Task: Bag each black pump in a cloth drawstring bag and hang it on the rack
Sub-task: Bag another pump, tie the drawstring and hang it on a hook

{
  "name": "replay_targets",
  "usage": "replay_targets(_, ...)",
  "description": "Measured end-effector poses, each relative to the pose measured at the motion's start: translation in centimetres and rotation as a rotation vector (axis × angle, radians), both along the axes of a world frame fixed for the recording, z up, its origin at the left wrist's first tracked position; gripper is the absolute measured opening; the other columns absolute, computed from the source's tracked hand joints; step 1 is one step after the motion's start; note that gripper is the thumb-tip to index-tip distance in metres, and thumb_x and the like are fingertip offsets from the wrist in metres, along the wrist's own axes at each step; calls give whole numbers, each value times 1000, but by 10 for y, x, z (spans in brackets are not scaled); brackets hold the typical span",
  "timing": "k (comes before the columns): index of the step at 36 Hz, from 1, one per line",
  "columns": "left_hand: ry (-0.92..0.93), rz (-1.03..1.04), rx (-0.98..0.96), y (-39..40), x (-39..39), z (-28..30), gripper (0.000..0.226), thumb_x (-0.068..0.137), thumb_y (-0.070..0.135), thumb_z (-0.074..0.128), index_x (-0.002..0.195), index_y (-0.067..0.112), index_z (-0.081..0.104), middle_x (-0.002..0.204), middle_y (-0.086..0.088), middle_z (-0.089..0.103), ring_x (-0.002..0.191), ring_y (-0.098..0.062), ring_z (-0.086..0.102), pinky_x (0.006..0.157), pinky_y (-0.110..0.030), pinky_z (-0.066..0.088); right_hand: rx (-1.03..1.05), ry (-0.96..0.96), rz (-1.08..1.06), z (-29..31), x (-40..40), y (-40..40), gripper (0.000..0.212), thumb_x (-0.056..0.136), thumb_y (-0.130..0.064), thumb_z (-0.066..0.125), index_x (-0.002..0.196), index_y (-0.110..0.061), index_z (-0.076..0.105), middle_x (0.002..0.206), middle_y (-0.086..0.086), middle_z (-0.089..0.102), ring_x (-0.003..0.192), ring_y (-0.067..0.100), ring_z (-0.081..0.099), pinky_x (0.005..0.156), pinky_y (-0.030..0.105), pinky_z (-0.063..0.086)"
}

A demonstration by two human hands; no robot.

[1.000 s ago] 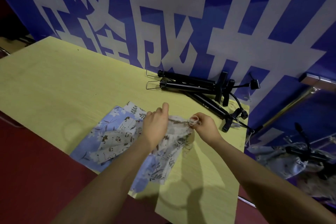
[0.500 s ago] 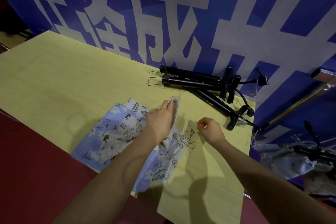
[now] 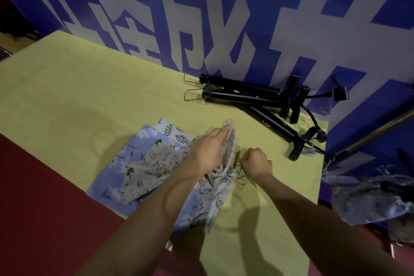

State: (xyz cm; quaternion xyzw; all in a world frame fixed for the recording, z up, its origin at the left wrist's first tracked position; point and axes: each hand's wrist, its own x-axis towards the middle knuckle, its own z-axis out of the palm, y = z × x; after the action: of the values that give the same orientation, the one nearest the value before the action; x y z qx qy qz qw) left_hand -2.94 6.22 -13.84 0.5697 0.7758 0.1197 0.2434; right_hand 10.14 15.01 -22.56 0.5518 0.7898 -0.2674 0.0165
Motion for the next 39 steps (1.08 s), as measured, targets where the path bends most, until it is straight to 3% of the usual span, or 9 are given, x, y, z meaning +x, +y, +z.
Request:
replay_targets(7, -104, -45, -92, -1, 0, 9, 96, 80, -9, 49, 151, 28, -3, 159, 5, 11, 140, -20, 30, 102, -41, 44, 32, 523, -130, 23, 14, -8, 15, 93, -23, 56, 93, -8, 58, 81, 1, 61, 77, 20, 60, 72, 36, 51)
replay_targets(9, -109, -48, -123, 1, 1, 14, 95, 81, -9, 49, 150, 28, -4, 159, 2, 13, 132, -21, 43, 87, -35, 52, 47, 641, -127, 41, 14, -11, 11, 93, -20, 58, 92, -9, 58, 79, -4, 58, 74, 10, 56, 67, 23, 47)
replay_targets(12, -145, -30, -153, 3, 2, 17, 93, 83, -9, 49, 150, 28, -5, 157, -2, 20, 84, -15, 61, 53, -24, 45, 56, 721, -41, 61, 13, -16, 5, 90, -14, 61, 88, -11, 59, 79, -5, 58, 73, 4, 54, 65, 12, 42)
replay_targets(17, -225, 12, -134, 0, 3, 22, 94, 83, -6, 49, 149, 34, -4, 152, -3, 32, 96, -20, 61, 67, -31, 54, 64, 584, 143, 75, 4, -25, 2, 86, -12, 63, 84, -12, 64, 80, 0, 63, 75, 13, 56, 71, 29, 47)
replay_targets(22, -286, 34, -108, -6, -1, 35, 92, 86, -3, 51, 148, 39, -1, 157, 0, 22, 72, -19, 63, 44, -14, 40, 99, 358, 202, 67, -5, -30, 7, 83, -20, 61, 77, -23, 60, 97, 7, 60, 97, 23, 52, 84, 40, 46)
replay_targets(28, -268, 28, -30, -15, -12, 45, 91, 85, -5, 50, 149, 37, 0, 156, 1, 23, 83, -20, 63, 44, -13, 37, 94, 345, 197, 75, -16, -32, 13, 87, -14, 60, 78, -13, 52, 83, 8, 61, 82, 26, 58, 69, 37, 46)
replay_targets(32, -132, -1, 28, -17, -14, 50, 92, 83, -4, 51, 150, 32, 0, 159, 7, 10, 136, -21, 38, 83, -35, 51, 117, 344, 228, 78, -20, -31, 14, 85, -17, 67, 84, -11, 54, 84, 4, 55, 81, 23, 53, 65, 32, 40)
replay_targets(36, 121, -38, 30, -13, -15, 54, 89, 84, -5, 45, 150, 32, -2, 159, 10, 7, 114, -25, 54, 61, -30, 43, 104, 307, 255, 83, -21, -25, 22, 85, -11, 65, 105, -4, 58, 106, 11, 57, 96, 25, 54, 75, 25, 38)
replay_targets(39, 358, -79, -11, -6, -18, 58, 87, 86, -4, 44, 151, 30, -3, 159, 8, 7, 113, -29, 50, 68, -33, 42, 101, 266, 274, 88, -21, -18, 30, 85, 3, 50, 113, -4, 56, 117, 13, 54, 108, 28, 52, 85, 26, 39)
